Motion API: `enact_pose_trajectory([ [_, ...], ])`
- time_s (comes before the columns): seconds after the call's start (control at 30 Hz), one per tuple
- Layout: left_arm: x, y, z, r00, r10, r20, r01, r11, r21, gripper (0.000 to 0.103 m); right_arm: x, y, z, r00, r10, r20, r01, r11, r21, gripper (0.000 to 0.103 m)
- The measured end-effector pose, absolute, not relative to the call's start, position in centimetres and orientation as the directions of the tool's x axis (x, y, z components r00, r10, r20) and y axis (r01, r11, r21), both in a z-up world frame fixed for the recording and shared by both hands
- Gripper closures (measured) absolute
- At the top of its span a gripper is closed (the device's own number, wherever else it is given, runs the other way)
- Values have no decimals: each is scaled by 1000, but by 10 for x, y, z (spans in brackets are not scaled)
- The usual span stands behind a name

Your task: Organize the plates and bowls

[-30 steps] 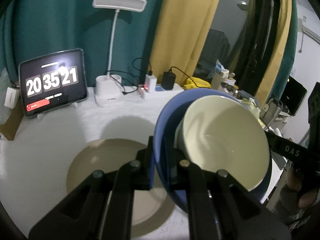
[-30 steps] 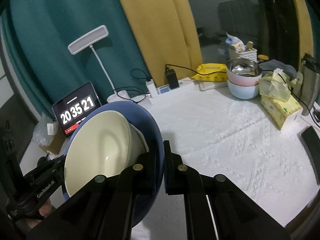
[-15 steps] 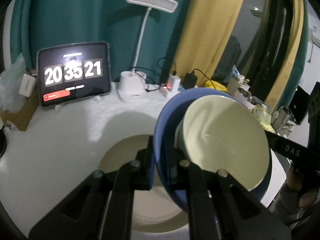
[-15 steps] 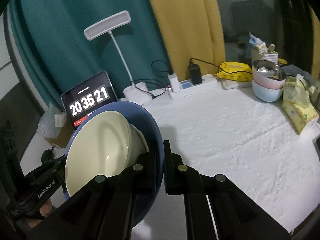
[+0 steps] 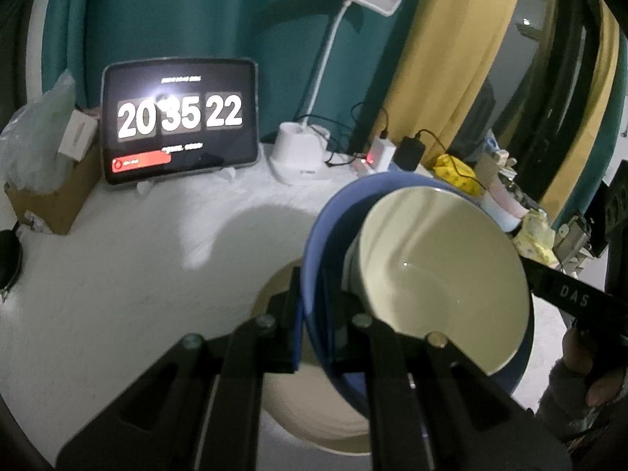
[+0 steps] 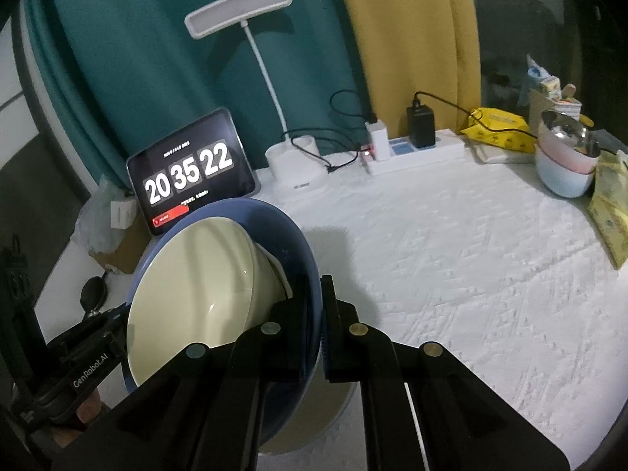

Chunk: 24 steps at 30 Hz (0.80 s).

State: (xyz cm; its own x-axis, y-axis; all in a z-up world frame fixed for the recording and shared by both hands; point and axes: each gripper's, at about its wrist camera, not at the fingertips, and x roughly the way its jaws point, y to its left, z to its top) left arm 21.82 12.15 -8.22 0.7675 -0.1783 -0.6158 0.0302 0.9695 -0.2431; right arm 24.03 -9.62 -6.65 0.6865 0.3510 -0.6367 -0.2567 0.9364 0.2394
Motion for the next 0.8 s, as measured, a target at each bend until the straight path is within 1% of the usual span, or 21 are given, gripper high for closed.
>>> enact_pose_trajectory([
  [0.43, 230, 132, -100, 728, -157, -667, -7, 972, -236, 96, 259, -81, -89, 634, 360, -684, -259, 933, 251, 96],
  [0.8, 236, 128, -97, 730, -148, -667, 13, 979, -203, 94, 268, -87, -96, 606, 377, -701, -260, 926, 274, 94],
])
